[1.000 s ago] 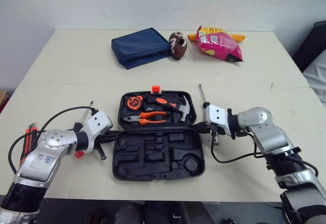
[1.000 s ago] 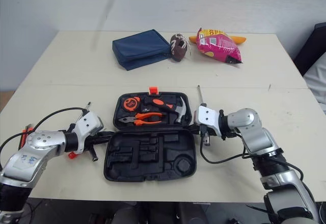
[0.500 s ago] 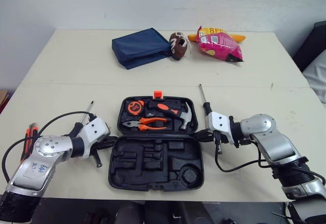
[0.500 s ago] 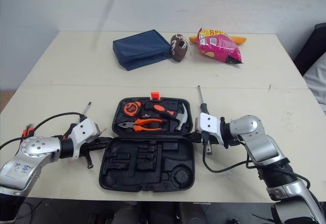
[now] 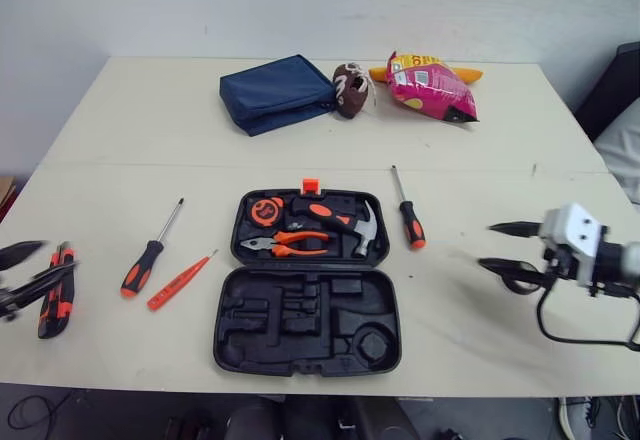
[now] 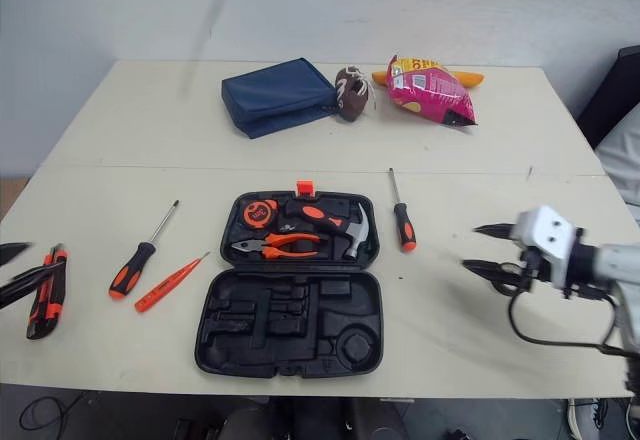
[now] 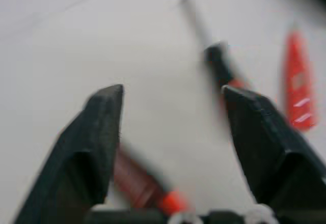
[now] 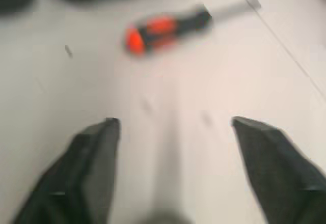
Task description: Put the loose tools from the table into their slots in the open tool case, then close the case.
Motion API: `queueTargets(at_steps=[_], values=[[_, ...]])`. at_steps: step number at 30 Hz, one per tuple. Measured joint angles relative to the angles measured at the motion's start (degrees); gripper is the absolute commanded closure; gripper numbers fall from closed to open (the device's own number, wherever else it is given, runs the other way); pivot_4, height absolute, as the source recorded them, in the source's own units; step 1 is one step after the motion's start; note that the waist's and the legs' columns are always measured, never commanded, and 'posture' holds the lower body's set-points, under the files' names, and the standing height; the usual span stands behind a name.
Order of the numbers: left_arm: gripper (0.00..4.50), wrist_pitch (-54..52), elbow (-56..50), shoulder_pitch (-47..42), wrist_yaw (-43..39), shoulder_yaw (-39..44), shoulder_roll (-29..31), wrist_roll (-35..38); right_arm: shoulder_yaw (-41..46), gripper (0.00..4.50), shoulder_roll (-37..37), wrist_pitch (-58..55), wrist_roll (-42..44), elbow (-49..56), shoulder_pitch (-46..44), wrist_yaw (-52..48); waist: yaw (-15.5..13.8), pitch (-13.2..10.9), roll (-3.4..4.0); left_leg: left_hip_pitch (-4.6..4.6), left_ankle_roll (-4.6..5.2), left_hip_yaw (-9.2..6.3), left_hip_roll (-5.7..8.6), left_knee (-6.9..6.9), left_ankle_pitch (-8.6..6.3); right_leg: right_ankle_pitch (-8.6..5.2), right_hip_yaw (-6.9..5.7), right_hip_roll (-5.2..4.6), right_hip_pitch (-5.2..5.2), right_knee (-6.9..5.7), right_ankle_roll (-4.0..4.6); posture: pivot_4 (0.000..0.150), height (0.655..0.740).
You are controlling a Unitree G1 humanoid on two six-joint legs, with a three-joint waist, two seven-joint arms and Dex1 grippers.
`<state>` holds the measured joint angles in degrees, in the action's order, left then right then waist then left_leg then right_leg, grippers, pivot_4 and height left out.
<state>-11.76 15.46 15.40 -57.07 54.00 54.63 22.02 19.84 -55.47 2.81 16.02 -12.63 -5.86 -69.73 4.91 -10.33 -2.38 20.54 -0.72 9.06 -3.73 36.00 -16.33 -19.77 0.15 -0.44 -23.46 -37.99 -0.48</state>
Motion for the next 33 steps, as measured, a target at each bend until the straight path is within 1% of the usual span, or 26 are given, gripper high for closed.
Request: queueTargets(at_steps=[2, 5, 7, 10, 11, 13, 14, 18, 20, 21, 23, 25, 27, 30, 33], values=[[0.06, 4.06, 8.39, 0.09, 1.35, 2.06, 1.51, -0.68, 3.27, 0.00, 0.10, 4.86, 0.10, -3.93, 0.95, 1.12, -0.03, 0.01, -0.05, 0.01, 0.04, 0.02, 0.00, -0.01, -0.04, 0.01, -0.01, -0.03, 0.00, 0.03, -0.01, 0.150, 0.7400], [0.06, 10.72, 23.79, 1.00, 5.06, 5.68, 6.01, -2.11, 9.41, 0.00, -0.43, 16.62, 0.02, -13.92, 3.95, 1.83, -0.06, 0.09, -0.21, -0.01, 0.01, 0.03, 0.00, -0.11, -0.14, 0.00, -0.04, -0.04, 0.00, 0.12, 0.01, 0.150, 0.7400], [0.06, 13.88, 30.27, 1.18, 6.53, 6.87, 7.70, -2.16, 11.95, 0.00, -0.42, 21.18, 0.39, -19.06, 5.20, 1.94, -0.12, 0.09, -0.21, -0.02, 0.01, 0.07, 0.01, -0.11, -0.22, -0.01, -0.04, -0.10, 0.01, 0.13, 0.02, 0.150, 0.7400], [0.06, 16.54, 34.40, 0.72, 6.64, 6.66, 8.80, -2.06, 13.80, 0.00, -0.30, 23.04, 2.30, -21.91, 6.80, 1.88, -0.12, 0.10, -0.22, -0.03, -0.05, 0.06, 0.00, -0.11, -0.24, 0.00, -0.07, -0.14, 0.02, 0.10, 0.02, 0.150, 0.7400], [0.06, 16.91, 34.80, 0.40, 6.39, 6.51, 8.85, -1.96, 14.53, 0.00, -0.13, 22.78, 3.44, -22.05, 7.39, 1.63, -0.09, 0.10, -0.22, -0.06, -0.25, 0.06, 0.00, -0.11, -0.36, 0.00, -0.06, -0.13, 0.04, 0.08, 0.02, 0.150, 0.7400], [0.06, 17.22, 34.66, -0.54, 5.45, 5.54, 8.85, -1.70, 14.54, 0.00, 0.68, 21.56, 5.56, -21.12, 7.84, 0.57, -0.09, 0.11, -0.25, -0.17, -0.36, 0.04, -0.02, -0.13, -0.37, 0.01, -0.08, -0.12, 0.13, 0.03, 0.03, 0.150, 0.7400], [0.06, 16.79, 33.97, -1.16, 4.66, 4.92, 8.81, -1.38, 14.20, 0.00, 1.71, 20.12, 6.63, -19.15, 7.82, 0.27, -0.07, 0.13, -0.27, -0.18, -0.40, 0.03, -0.03, -0.13, -0.33, 0.02, -0.10, -0.11, 0.13, 0.01, 0.06, 0.150, 0.7400], [0.06, 12.90, 24.42, -3.57, 1.85, 1.20, 8.34, 0.94, 9.02, 0.00, 5.27, 14.55, 10.11, -8.18, 6.75, -0.89, 0.17, 0.14, -0.28, -0.20, -0.42, 0.03, -0.06, -0.17, -0.26, 0.07, -0.10, -0.07, 0.14, -0.09, 0.10, 0.150, 0.7400], [0.06, 6.53, 16.45, -3.51, 0.80, -0.37, 7.86, 3.32, 6.77, 0.00, 8.20, 11.86, 12.49, -3.01, 3.97, -0.56, 0.25, 0.13, -0.27, -0.20, -0.33, 0.05, -0.06, -0.22, -0.18, 0.07, -0.09, -0.06, 0.13, -0.11, 0.09, 0.150, 0.7400], [0.06, 3.28, 12.71, -3.54, 0.56, -1.15, 7.42, 4.63, 5.34, 0.00, 9.72, 10.55, 13.55, -0.74, 2.36, -0.13, 0.26, 0.12, -0.26, -0.19, -0.14, 0.05, -0.06, -0.22, -0.06, 0.07, -0.09, -0.06, 0.12, -0.13, 0.09, 0.150, 0.7400], [0.06, -4.23, 4.37, -3.04, -0.04, -3.49, 6.89, 7.00, 1.72, 0.00, 13.37, 7.63, 15.86, 4.73, -0.83, 0.83, 0.11, 0.12, -0.25, -0.15, -0.15, 0.03, -0.06, -0.21, -0.03, 0.06, -0.09, -0.04, 0.06, -0.21, 0.08, 0.150, 0.7400], [0.06, -10.76, -2.01, -1.30, -0.37, -4.67, 7.04, 8.18, -0.46, 0.00, 15.73, 5.64, 17.71, 8.68, -1.58, 0.98, -0.11, 0.10, -0.22, -0.11, -0.19, 0.00, -0.05, -0.24, -0.02, 0.04, -0.09, -0.03, 0.01, -0.18, 0.05, 0.150, 0.7400], [0.06, -18.37, -6.90, -0.19, -0.65, -6.02, 7.39, 9.87, -2.73, 0.00, 17.39, 4.39, 18.96, 12.49, -0.83, 0.19, -0.17, 0.10, -0.21, -0.09, -0.20, -0.01, -0.05, -0.25, -0.03, -0.01, -0.09, -0.03, 0.01, -0.19, 0.01, 0.150, 0.7400], [0.06, -30.55, -13.22, 0.68, 0.70, -9.92, 10.01, 11.06, -7.82, 0.00, 21.21, 4.24, 19.74, 18.46, -0.81, -0.92, -0.20, 0.09, -0.21, -0.03, -0.19, -0.10, -0.03, -0.16, -0.03, -0.01, -0.13, -0.05, 0.02, -0.20, 0.00, 0.150, 0.7400], [0.06, -37.32, -16.10, -0.74, 2.34, -10.73, 10.75, 11.74, -9.58, 0.00, 23.05, 6.61, 19.77, 21.05, -1.69, -2.49, -0.23, 0.07, -0.18, -0.03, -0.14, -0.11, 0.00, -0.02, -0.04, 0.00, -0.13, -0.08, 0.05, -0.26, -0.02, 0.150, 0.7400]])
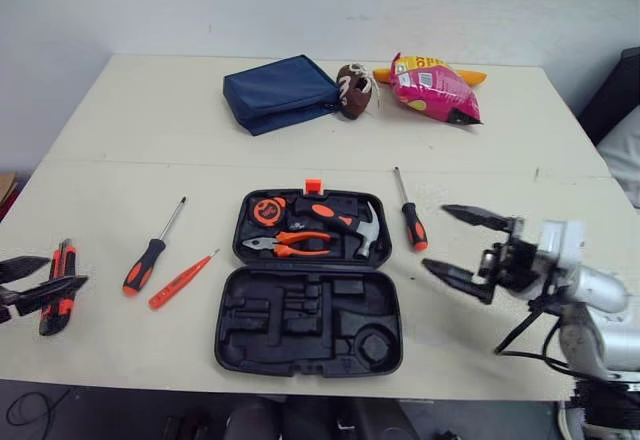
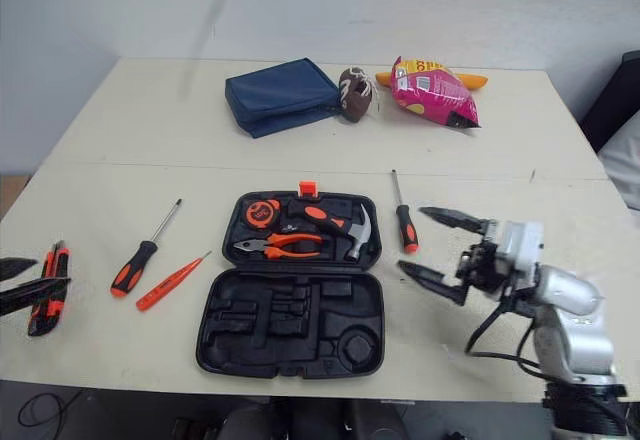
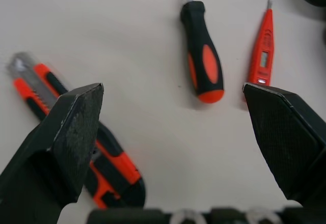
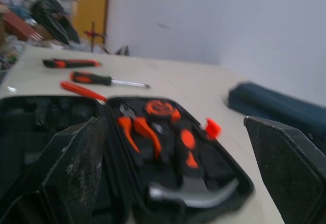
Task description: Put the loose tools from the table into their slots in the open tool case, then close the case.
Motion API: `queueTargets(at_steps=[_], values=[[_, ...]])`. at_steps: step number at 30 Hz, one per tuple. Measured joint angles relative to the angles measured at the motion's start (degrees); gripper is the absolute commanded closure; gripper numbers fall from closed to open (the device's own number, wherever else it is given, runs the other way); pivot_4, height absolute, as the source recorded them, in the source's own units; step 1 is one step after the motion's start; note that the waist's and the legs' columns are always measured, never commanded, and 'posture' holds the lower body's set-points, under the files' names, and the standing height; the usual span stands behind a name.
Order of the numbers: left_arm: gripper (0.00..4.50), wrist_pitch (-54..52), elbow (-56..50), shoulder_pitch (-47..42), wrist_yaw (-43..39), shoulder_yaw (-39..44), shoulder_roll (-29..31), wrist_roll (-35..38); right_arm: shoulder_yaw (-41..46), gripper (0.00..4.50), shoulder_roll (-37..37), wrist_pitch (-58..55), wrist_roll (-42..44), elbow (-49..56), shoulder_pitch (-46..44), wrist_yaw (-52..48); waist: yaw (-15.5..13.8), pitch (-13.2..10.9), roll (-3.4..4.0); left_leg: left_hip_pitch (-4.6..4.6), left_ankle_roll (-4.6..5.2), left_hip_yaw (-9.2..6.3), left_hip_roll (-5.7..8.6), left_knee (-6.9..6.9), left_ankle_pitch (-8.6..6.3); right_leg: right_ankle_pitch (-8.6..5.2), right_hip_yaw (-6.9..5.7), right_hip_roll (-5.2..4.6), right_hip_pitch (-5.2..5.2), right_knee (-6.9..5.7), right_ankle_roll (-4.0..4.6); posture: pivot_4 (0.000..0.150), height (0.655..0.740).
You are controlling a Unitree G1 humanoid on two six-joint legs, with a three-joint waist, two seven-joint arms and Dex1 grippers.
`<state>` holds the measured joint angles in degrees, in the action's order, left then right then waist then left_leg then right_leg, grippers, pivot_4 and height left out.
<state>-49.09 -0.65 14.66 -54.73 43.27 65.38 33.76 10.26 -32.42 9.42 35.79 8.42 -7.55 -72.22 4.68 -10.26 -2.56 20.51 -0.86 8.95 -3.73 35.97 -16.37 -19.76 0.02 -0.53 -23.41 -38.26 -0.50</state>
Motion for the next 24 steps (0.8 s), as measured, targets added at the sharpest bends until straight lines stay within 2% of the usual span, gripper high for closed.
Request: queueTargets(at_steps=[6, 9, 14, 19, 22, 24], values=[[0.06, -13.25, -9.62, -10.89, 10.63, -8.73, -1.26, 1.24, -2.19, 0.00, -0.83, 0.63, 0.24, 1.43, 0.44, -4.38, -0.62, 0.02, -0.04, -0.02, 0.01, -0.06, 0.02, 0.01, 0.00, 0.00, -0.02, 0.01, 0.05, -0.02, 0.01, 0.150, 0.7400], [0.06, -17.11, -11.36, -17.37, 16.10, -14.24, -5.19, 1.22, -2.72, 0.00, -0.83, 0.82, -0.34, 1.14, 0.21, -4.75, -0.65, 0.01, -0.02, -0.02, 0.01, -0.06, 0.02, 0.07, 0.01, 0.00, -0.01, 0.03, 0.05, -0.07, 0.01, 0.150, 0.7400], [0.06, -19.61, -11.78, -19.02, 19.75, -21.32, -6.35, -0.66, -3.17, 0.00, -0.82, 1.04, -0.89, 0.32, -0.13, -5.03, -0.05, 0.01, -0.03, -0.02, -0.13, -0.06, 0.01, 0.06, 0.08, -0.01, 0.01, 0.06, 0.00, -0.15, 0.03, 0.150, 0.7400], [0.06, -20.25, -10.91, -21.07, 21.62, -23.63, -5.92, -2.96, -3.17, 0.00, -0.82, 1.40, -1.45, 0.34, -0.48, -4.36, -0.22, 0.01, -0.04, -0.02, -0.12, -0.07, 0.01, 0.12, 0.09, -0.01, 0.00, 0.05, 0.00, -0.20, 0.03, 0.150, 0.7400], [0.87, -21.64, -10.65, -21.05, 21.75, -24.71, -6.13, -3.28, -3.17, 0.00, -0.81, 1.35, -1.88, 0.43, -0.47, -3.21, -0.24, 0.01, -0.04, -0.02, -0.14, -0.07, 0.01, 0.11, 0.10, -0.02, 0.00, 0.04, 0.00, -0.19, 0.03, 0.150, 0.7400], [1.70, -21.76, -10.54, -21.12, 21.86, -25.21, -6.37, -3.46, -3.18, 0.00, -0.82, 1.29, -2.02, 0.52, -0.48, -2.73, -0.28, 0.01, -0.03, -0.02, -0.15, -0.07, 0.02, 0.11, 0.10, -0.02, 0.00, 0.04, 0.00, -0.19, 0.03, 0.150, 0.7400]])
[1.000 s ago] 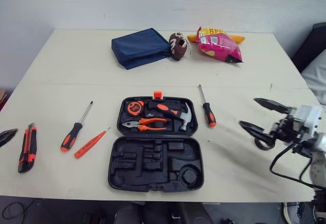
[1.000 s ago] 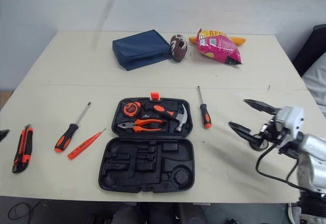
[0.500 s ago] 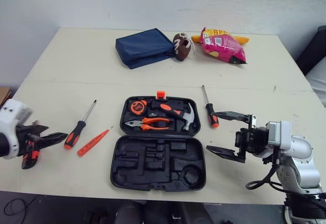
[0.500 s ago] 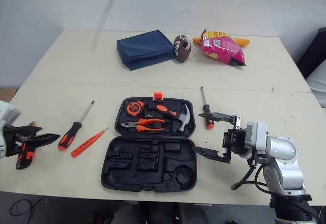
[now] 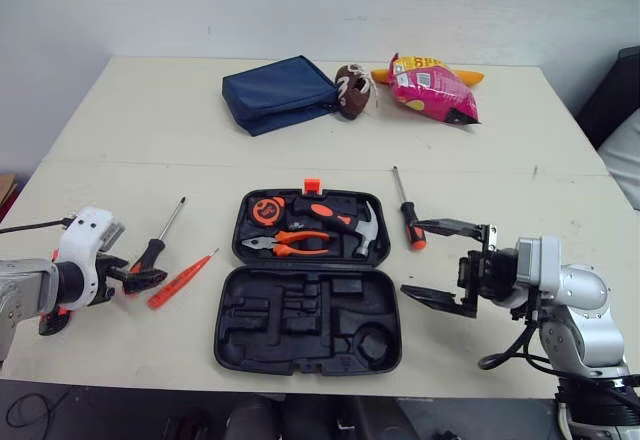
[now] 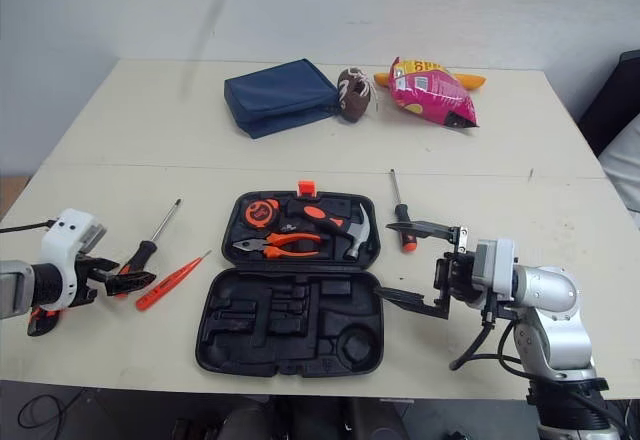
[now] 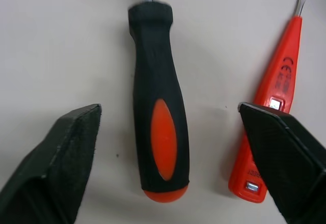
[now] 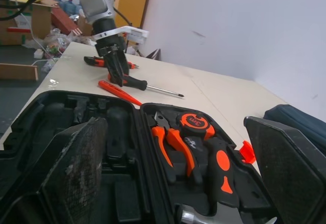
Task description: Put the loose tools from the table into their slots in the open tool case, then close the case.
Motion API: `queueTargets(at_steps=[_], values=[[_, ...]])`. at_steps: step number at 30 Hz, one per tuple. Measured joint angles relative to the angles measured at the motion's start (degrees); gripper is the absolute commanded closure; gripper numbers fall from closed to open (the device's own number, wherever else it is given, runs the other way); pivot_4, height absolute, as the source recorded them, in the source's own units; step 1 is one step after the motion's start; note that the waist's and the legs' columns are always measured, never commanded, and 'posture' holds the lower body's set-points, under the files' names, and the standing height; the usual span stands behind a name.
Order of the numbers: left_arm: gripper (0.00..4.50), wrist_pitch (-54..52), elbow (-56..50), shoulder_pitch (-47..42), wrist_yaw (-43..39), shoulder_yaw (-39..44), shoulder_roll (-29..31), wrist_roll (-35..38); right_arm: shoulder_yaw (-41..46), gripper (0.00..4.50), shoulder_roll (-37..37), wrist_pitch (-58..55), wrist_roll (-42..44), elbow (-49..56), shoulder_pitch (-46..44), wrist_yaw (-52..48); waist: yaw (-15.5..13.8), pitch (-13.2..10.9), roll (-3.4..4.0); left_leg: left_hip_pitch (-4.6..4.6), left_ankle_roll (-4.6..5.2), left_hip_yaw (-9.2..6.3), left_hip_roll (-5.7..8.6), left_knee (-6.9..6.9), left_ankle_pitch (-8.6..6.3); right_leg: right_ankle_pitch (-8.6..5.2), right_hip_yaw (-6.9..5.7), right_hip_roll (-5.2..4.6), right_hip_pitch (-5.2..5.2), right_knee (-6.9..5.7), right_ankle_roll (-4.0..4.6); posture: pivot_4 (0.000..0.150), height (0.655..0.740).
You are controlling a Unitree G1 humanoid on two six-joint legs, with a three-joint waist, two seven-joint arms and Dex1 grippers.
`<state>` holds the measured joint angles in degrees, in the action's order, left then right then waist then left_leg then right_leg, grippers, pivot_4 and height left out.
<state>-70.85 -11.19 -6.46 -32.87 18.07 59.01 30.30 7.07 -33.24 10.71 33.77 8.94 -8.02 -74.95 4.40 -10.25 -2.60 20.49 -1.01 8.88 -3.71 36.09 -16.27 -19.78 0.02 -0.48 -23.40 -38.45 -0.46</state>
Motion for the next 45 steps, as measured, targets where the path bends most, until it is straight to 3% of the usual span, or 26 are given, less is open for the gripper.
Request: queueTargets(at_steps=[4, 5, 12, 17, 22, 25, 27, 31, 39, 45], values=[[3.44, 0.55, 1.10, -0.38, 0.31, -0.02, -0.65, -0.78, -0.01, 0.00, -0.08, 0.00, -1.12, 0.00, 0.00, 0.97, -0.12, 0.00, 0.00, -0.01, 0.01, 0.00, 0.01, 0.02, 0.00, 0.00, 0.00, -0.01, 0.01, -0.02, 0.00, 0.150, 0.7400], [3.69, 1.02, 1.35, -0.43, 0.26, -0.06, -0.72, -1.09, -0.01, 0.00, -0.26, 0.00, -1.34, 0.00, -0.02, 1.28, -0.18, 0.00, 0.00, -0.01, 0.01, 0.00, 0.02, 0.02, 0.00, 0.00, 0.00, -0.02, 0.01, -0.02, 0.00, 0.150, 0.7400], [3.69, 8.64, 3.70, -0.23, -2.48, 1.26, -0.28, -1.97, 0.77, 0.00, -2.28, -0.05, -1.62, -0.01, 0.08, 2.62, -0.56, 0.00, -0.01, 0.00, 0.03, -0.01, 0.01, 0.02, 0.01, -0.01, -0.01, -0.01, -0.02, -0.07, 0.01, 0.150, 0.7400], [3.69, 24.79, -2.11, -1.93, -17.35, 2.26, 9.95, -2.92, 3.15, 0.00, -5.40, -1.37, -1.56, 0.02, 1.16, 3.20, -1.20, -0.06, -0.11, 0.08, -0.18, 0.00, 0.03, -0.01, 0.11, -0.01, -0.02, -0.05, -0.01, 0.12, 0.03, 0.150, 0.7400], [3.69, 31.52, -11.48, -10.95, -28.77, -8.18, 11.64, -1.11, 2.52, 0.00, -5.55, -2.41, -1.81, 0.10, 0.90, 3.55, -1.48, -0.09, 0.05, 0.07, -0.13, 0.01, 0.08, 0.01, 0.10, 0.00, 0.01, -0.02, 0.05, 0.12, 0.01, 0.150, 0.7400], [3.69, 31.12, -15.86, -17.23, -33.11, -17.64, 11.51, -1.28, 2.34, 0.00, -5.83, -2.90, -1.93, 0.08, 0.60, 3.49, -1.16, -0.11, 0.08, 0.07, -0.17, 0.07, 0.03, 0.00, 0.13, 0.00, 0.12, 0.09, -0.01, 0.09, 0.00, 0.150, 0.7400], [3.69, 26.20, -17.30, -25.04, -33.27, -25.39, 9.59, -3.43, 2.28, 0.00, -6.18, -2.84, -2.22, -0.65, 0.84, 2.97, -1.26, -0.11, 0.07, 0.07, -0.18, 0.03, 0.04, 0.07, 0.18, 0.00, 0.14, 0.17, 0.00, 0.02, -0.01, 0.150, 0.7400], [3.69, 19.86, -21.71, -31.33, -33.22, -36.79, 6.17, -6.50, 2.04, 0.00, -6.12, -2.00, -2.38, -1.48, 0.57, 2.38, -1.09, -0.11, 0.07, 0.07, -0.22, 0.04, 0.04, 0.09, 0.23, -0.03, 0.28, 0.23, -0.01, -0.05, -0.11, 0.150, 0.7400], [3.69, 17.67, -19.20, -35.92, -30.91, -48.24, 3.31, -17.93, 2.09, 0.00, -5.87, -1.49, -2.39, -2.42, 1.43, 2.03, -1.39, -0.12, 0.07, 0.07, -0.27, -0.05, 0.04, 0.20, 0.35, -0.06, 0.31, 0.28, 0.00, -0.15, -0.13, 0.150, 0.7400], [3.69, 16.59, -17.02, -38.30, -30.50, -51.80, -0.25, -23.18, 2.09, 0.00, -5.84, -1.39, -2.39, -2.41, 1.70, 2.08, -1.39, -0.12, 0.07, 0.09, -0.26, -0.05, 0.03, 0.19, 0.35, -0.07, 0.31, 0.27, -0.01, -0.17, -0.14, 0.150, 0.7400]])
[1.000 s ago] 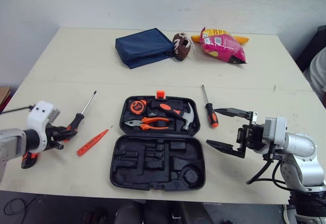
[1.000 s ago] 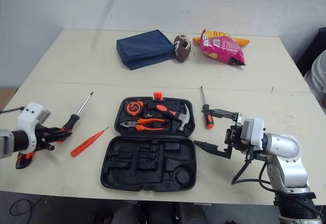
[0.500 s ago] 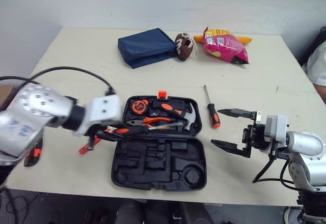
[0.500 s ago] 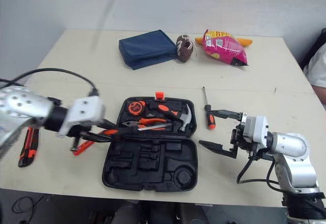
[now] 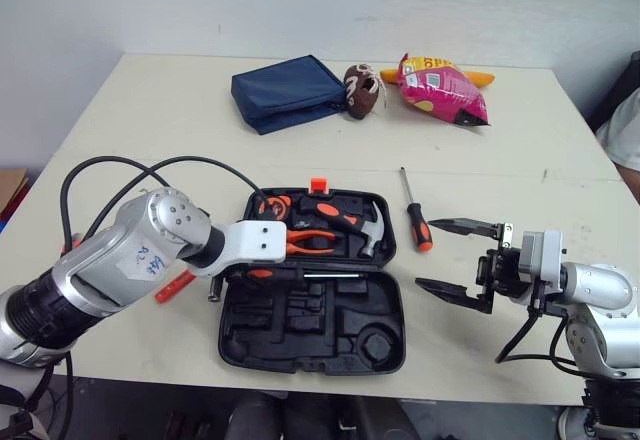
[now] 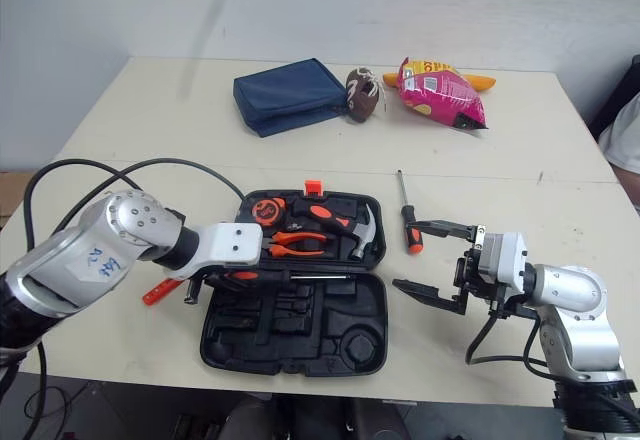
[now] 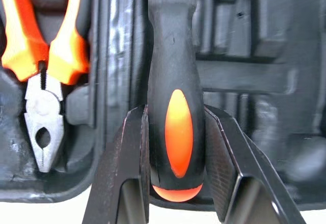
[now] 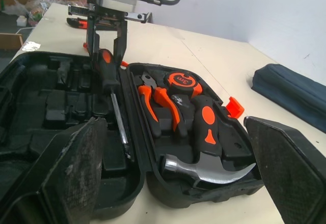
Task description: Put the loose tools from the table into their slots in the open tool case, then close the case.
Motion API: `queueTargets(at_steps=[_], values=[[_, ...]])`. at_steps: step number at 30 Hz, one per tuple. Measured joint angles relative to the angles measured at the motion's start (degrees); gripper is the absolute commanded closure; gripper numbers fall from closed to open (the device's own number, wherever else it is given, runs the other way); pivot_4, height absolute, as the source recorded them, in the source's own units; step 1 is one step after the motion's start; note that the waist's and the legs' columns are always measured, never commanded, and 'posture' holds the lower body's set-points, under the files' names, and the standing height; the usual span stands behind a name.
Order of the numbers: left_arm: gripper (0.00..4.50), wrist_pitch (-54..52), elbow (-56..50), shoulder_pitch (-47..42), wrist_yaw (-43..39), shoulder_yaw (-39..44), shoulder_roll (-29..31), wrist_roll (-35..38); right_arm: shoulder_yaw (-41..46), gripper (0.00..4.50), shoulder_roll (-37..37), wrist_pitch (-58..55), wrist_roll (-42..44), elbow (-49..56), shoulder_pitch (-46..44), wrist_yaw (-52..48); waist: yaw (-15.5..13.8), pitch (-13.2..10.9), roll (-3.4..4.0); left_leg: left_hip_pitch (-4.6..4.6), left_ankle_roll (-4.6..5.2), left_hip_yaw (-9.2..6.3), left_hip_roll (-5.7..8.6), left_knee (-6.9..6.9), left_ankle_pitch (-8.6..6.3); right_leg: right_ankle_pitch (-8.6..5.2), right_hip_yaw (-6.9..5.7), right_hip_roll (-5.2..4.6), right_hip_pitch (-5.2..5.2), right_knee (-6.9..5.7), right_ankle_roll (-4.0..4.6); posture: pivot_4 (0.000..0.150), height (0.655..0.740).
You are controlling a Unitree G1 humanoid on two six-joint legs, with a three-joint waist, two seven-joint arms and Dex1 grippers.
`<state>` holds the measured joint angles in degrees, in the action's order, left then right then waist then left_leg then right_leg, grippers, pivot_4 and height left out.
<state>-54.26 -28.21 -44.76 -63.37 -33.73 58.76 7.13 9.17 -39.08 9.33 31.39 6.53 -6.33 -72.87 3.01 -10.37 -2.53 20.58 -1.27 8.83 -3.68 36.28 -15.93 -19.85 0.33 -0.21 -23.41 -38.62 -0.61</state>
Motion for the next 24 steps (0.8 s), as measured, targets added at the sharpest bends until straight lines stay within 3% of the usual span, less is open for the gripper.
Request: queueTargets(at_steps=[22, 24], values=[[3.69, 0.11, -0.43, 0.90, -1.13, -2.27, -1.83, -5.71, -0.01, 0.00, -0.01, -0.99, 0.04, 2.66, 0.57, 1.37, -0.01, 0.00, 0.00, -0.02, 0.01, -0.02, 0.00, 0.16, 0.02, -0.01, 0.00, -0.02, 0.02, -0.19, 0.00, 0.150, 0.7400], [2.67, -0.29, -0.72, 0.90, -1.17, -2.23, -1.82, -5.70, -0.01, 0.00, -0.01, -0.94, 0.04, 2.65, 0.68, 1.12, -0.02, 0.00, 0.00, -0.02, 0.01, -0.01, 0.00, 0.16, 0.02, -0.01, 0.00, -0.02, 0.02, -0.19, 0.00, 0.150, 0.7400]])
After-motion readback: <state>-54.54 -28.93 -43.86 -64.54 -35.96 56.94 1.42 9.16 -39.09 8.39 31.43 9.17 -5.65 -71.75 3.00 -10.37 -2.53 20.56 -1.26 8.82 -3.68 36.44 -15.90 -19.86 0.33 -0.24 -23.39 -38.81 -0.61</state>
